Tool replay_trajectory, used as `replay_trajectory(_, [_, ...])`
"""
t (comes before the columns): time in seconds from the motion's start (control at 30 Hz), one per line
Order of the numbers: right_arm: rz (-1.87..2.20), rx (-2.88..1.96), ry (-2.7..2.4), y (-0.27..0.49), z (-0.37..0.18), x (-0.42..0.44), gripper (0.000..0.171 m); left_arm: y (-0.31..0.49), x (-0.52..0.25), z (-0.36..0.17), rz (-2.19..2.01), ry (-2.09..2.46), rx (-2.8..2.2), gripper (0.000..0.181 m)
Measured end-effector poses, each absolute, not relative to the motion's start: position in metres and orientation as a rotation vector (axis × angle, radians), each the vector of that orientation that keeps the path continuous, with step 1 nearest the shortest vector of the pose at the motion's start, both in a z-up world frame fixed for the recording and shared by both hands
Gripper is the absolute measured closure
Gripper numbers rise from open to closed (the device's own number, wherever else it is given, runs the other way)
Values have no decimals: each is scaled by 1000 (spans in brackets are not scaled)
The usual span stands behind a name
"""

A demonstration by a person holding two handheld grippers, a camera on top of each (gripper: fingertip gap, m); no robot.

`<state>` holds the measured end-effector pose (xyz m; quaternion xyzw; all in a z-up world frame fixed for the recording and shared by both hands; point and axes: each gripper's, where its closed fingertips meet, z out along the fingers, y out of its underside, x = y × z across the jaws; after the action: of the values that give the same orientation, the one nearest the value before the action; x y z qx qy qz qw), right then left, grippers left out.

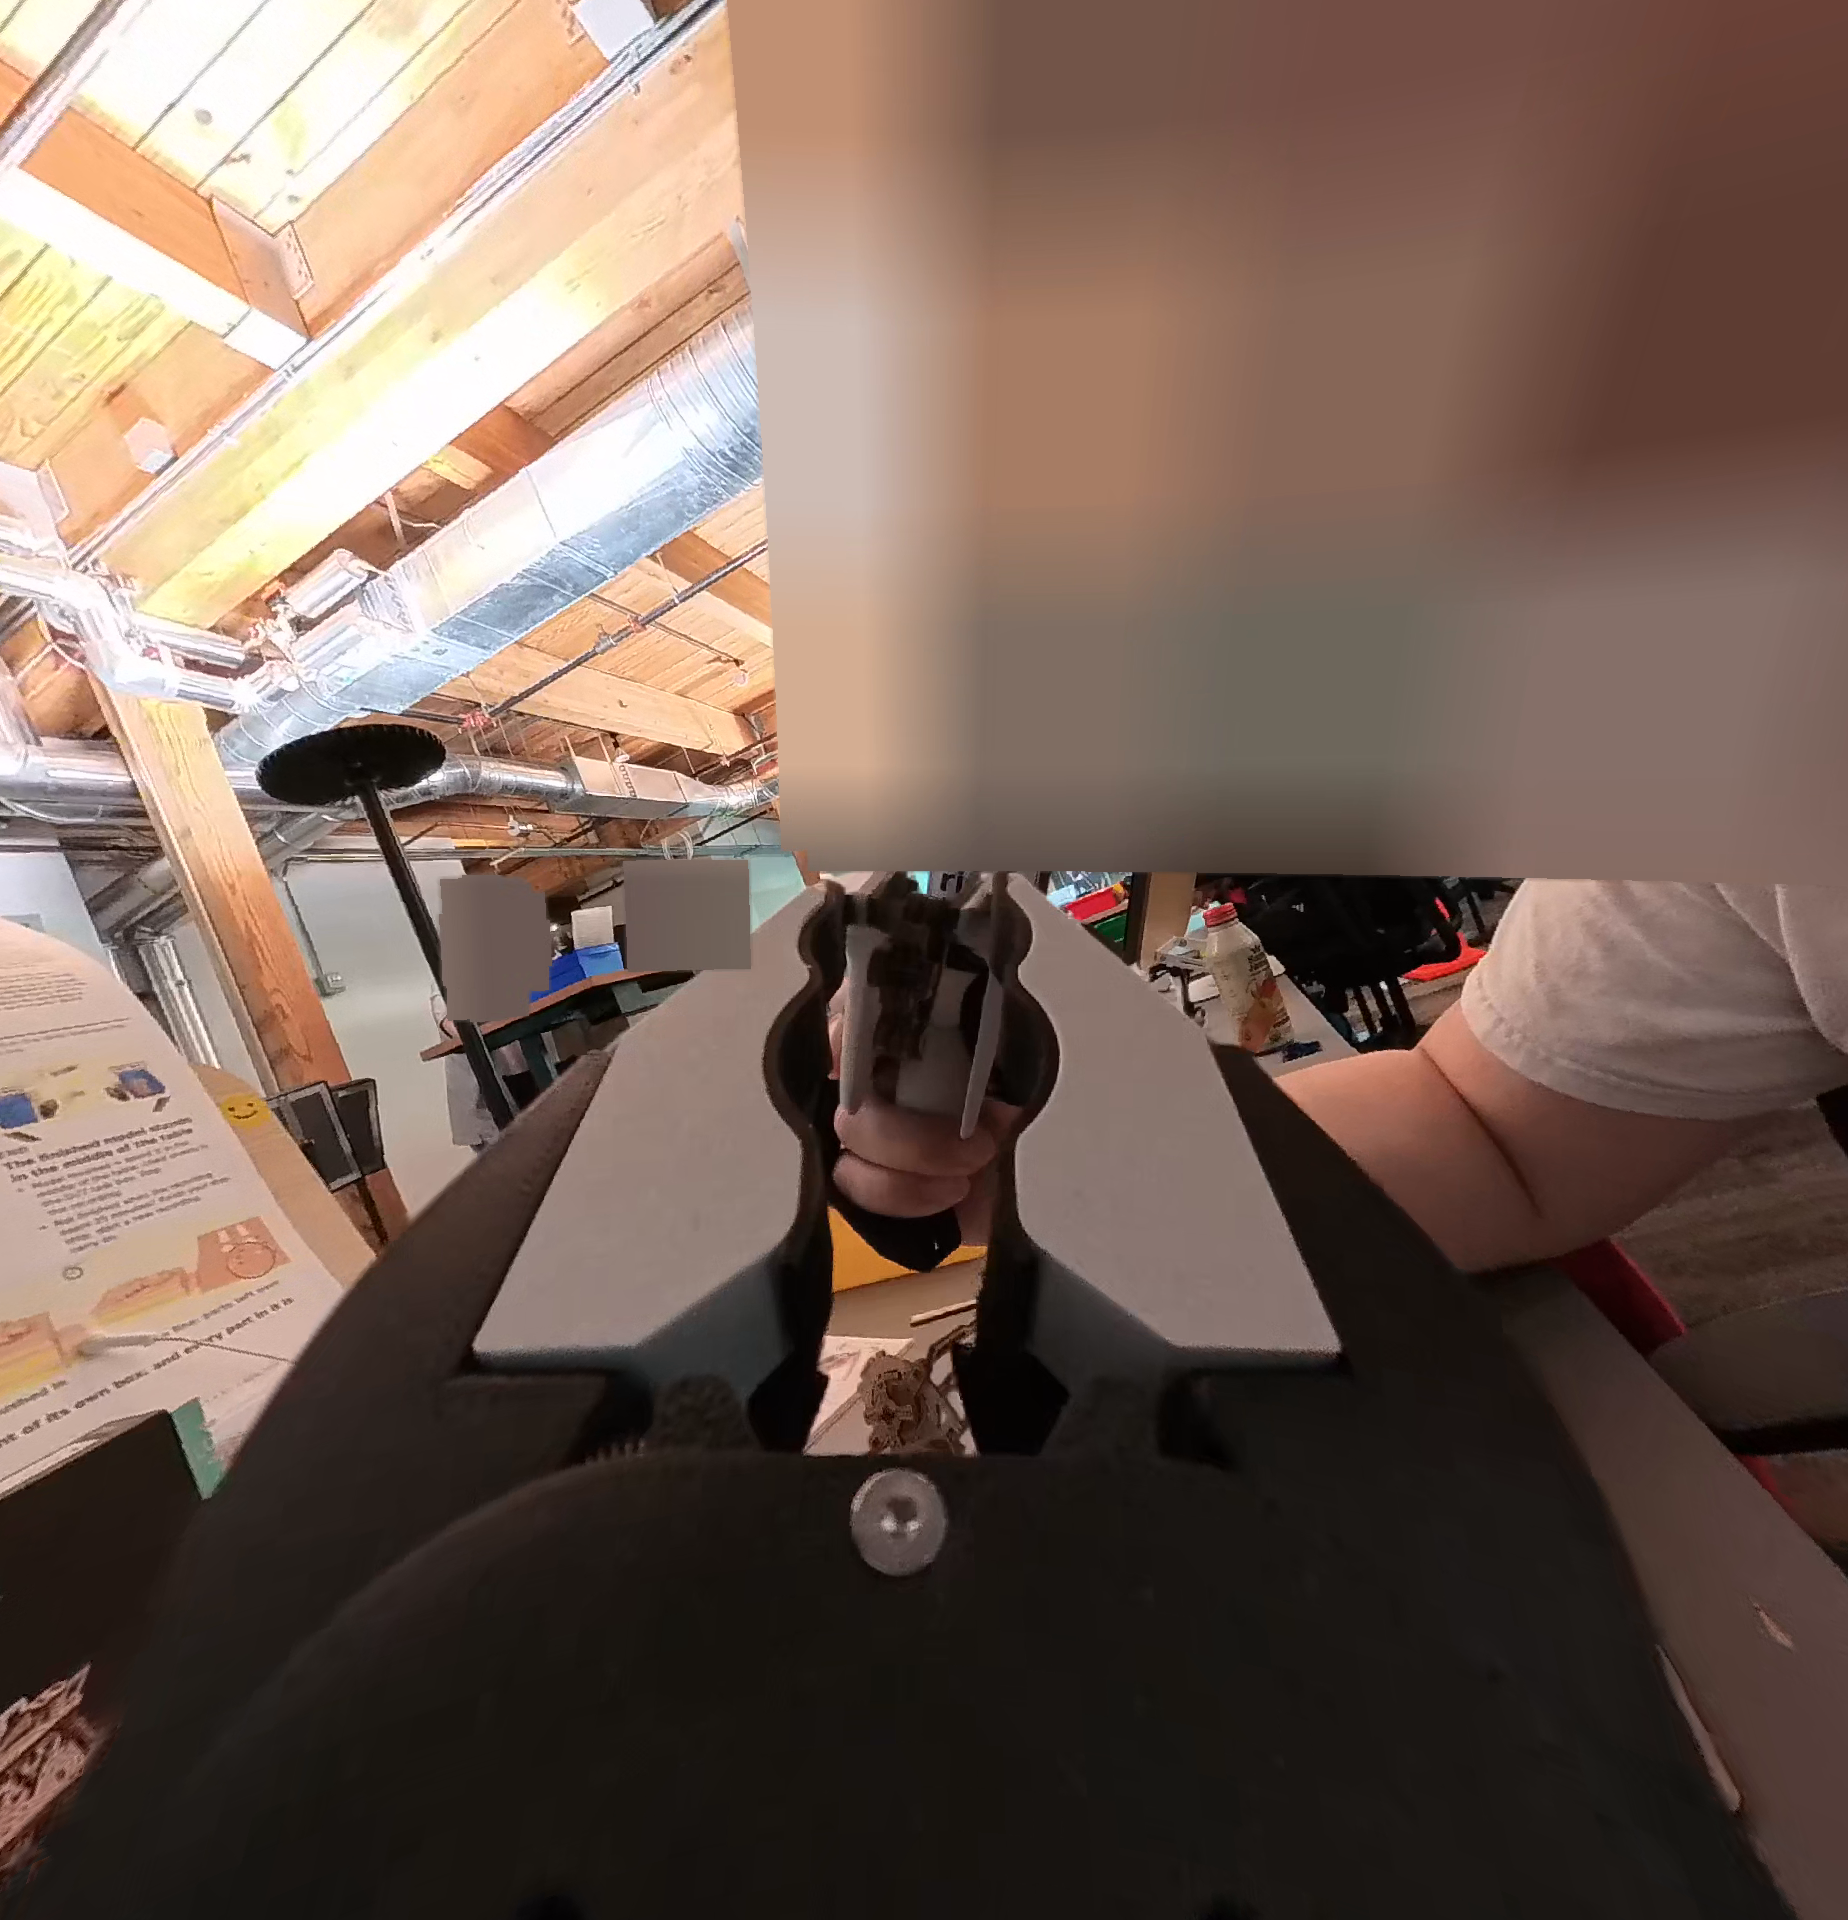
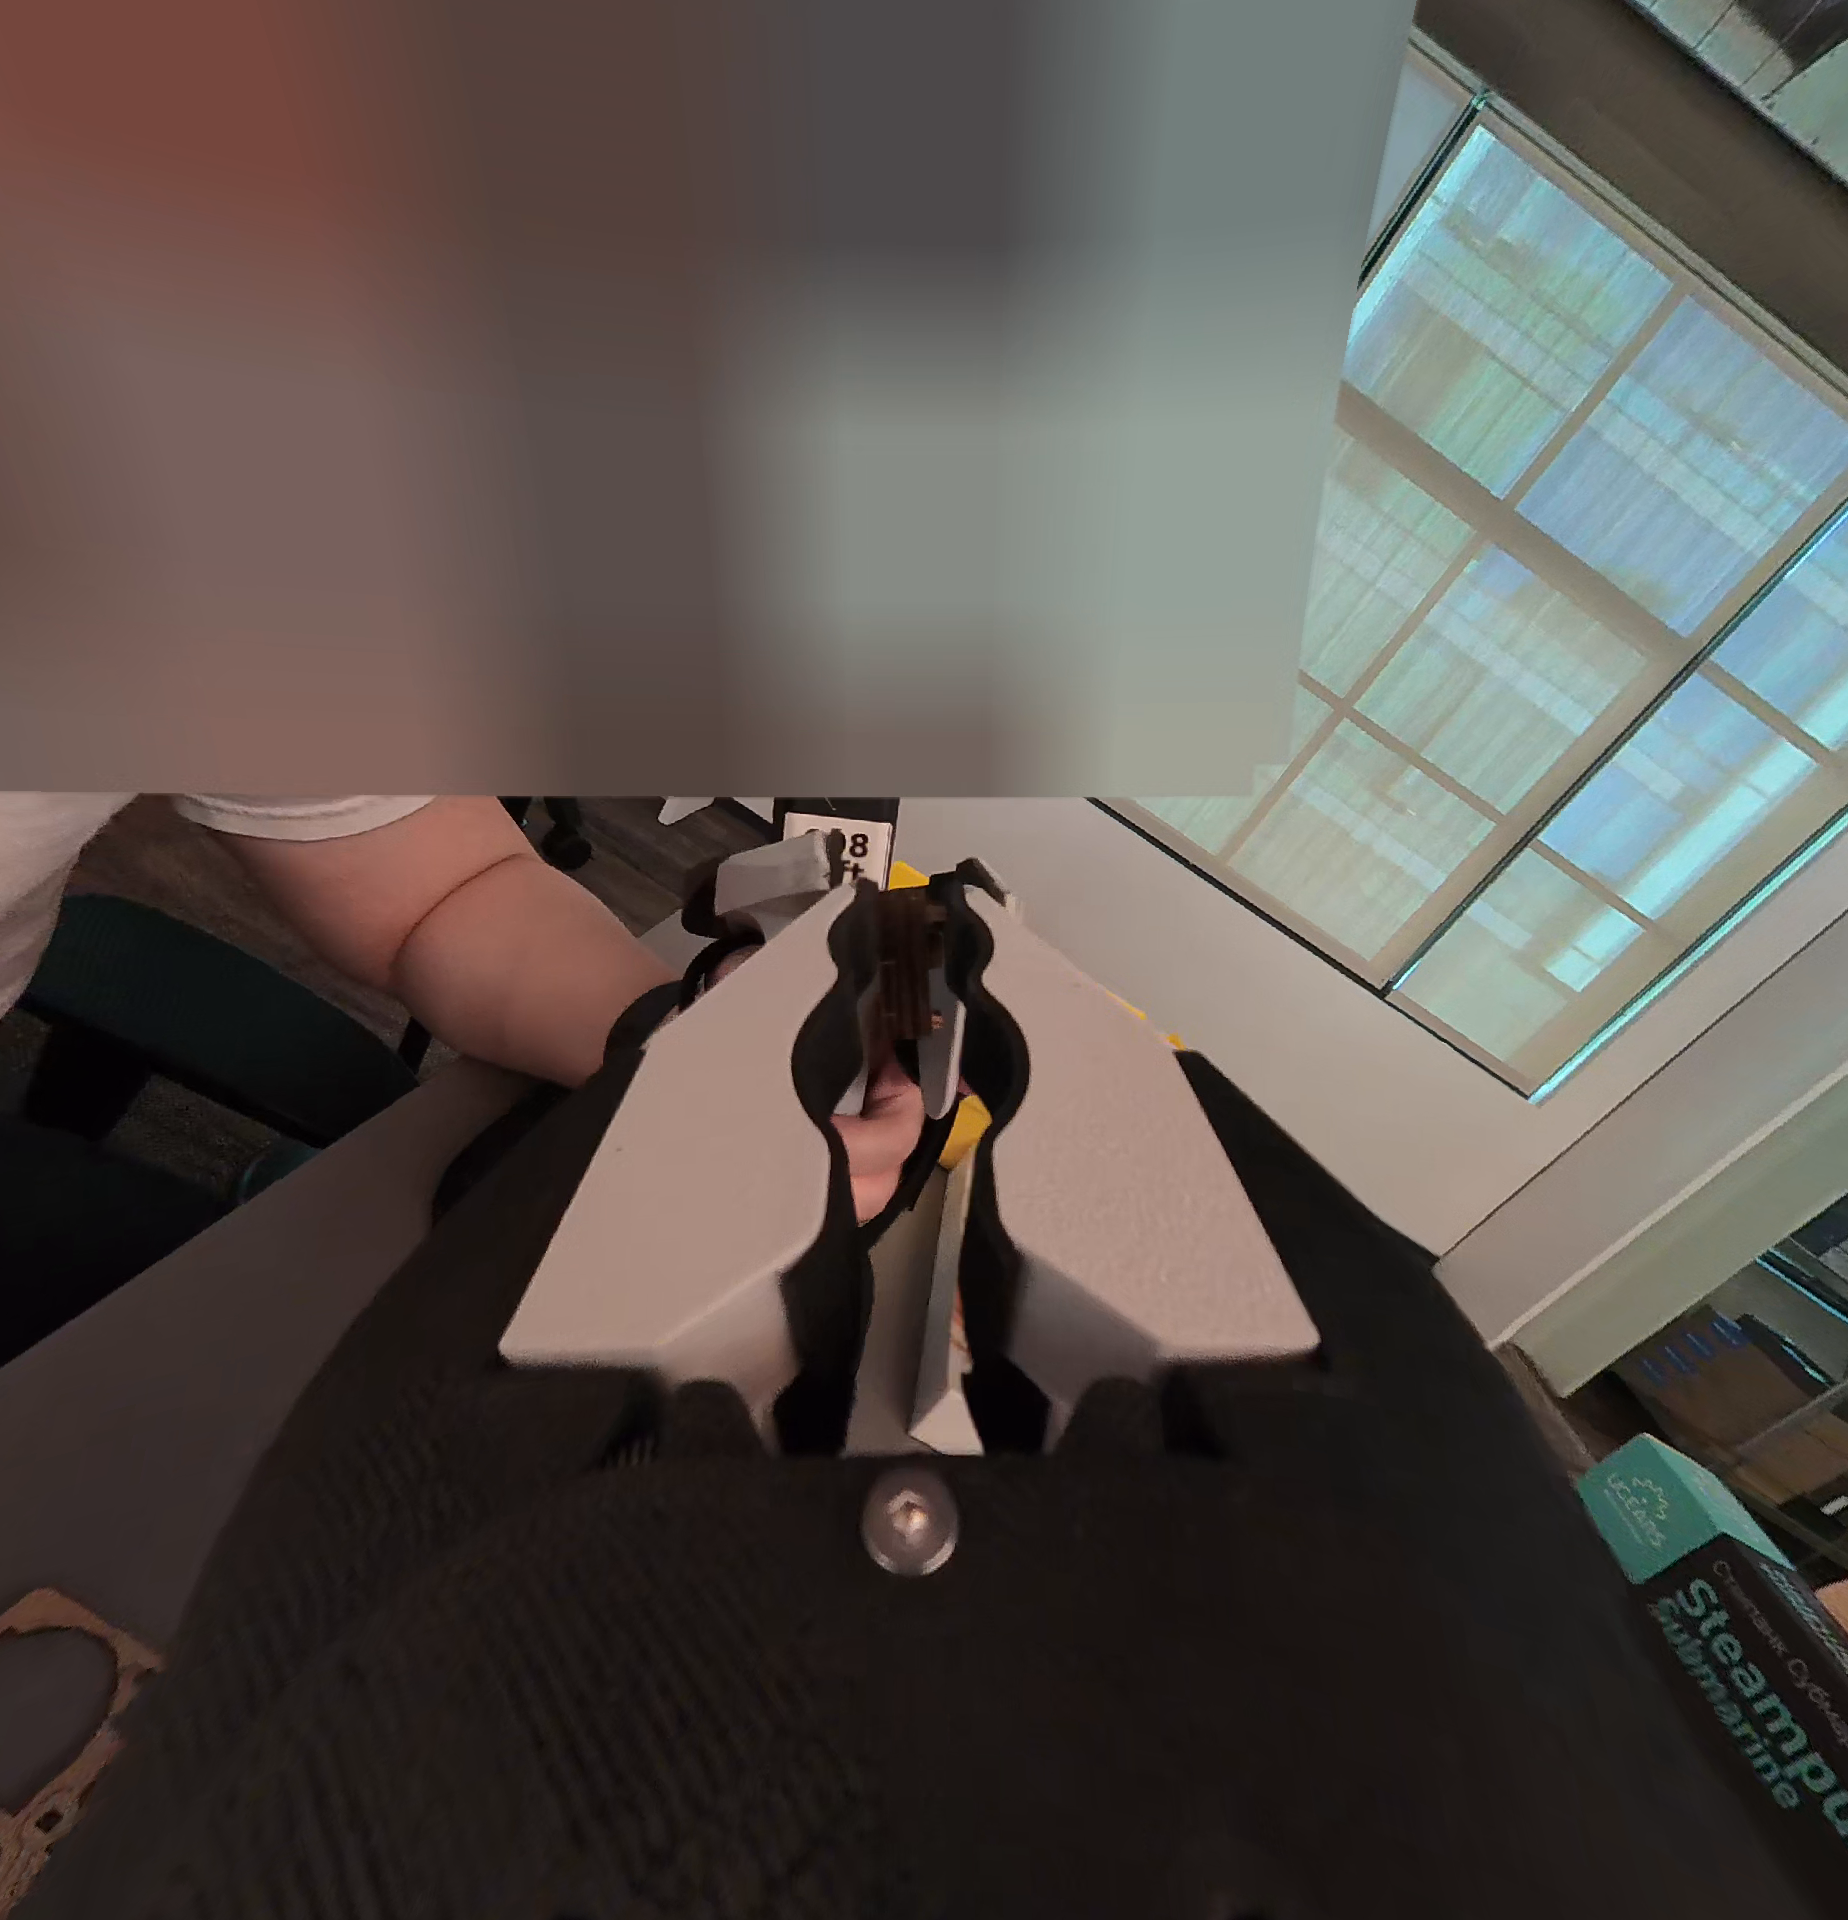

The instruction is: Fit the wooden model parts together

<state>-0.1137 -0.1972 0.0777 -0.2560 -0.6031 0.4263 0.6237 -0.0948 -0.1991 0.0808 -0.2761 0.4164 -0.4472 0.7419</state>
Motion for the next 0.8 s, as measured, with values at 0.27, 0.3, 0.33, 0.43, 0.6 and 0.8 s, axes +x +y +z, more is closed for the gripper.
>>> replay_trajectory(0.27, [850, -596, -1409, -194, 74, -117, 159, -196, -97, 80, -987, 906, -612, 159])
replay_trajectory(0.3, [848, -599, -1408, -194, 74, -117, 159, -196, -97, 81, -978, 905, -610, 159])
replay_trajectory(0.33, [852, -605, -1408, -193, 74, -117, 159, -195, -97, 81, -971, 906, -609, 159])
replay_trajectory(0.43, [879, -621, -1398, -192, 75, -117, 160, -194, -98, 81, -985, 904, -614, 159])
replay_trajectory(0.6, [1153, -594, -1287, -192, 86, -108, 160, -190, -104, 86, -1057, 859, -612, 150])
replay_trajectory(0.8, [1220, -587, -1265, -194, 88, -110, 160, -185, -89, 69, -924, 974, -671, 155])
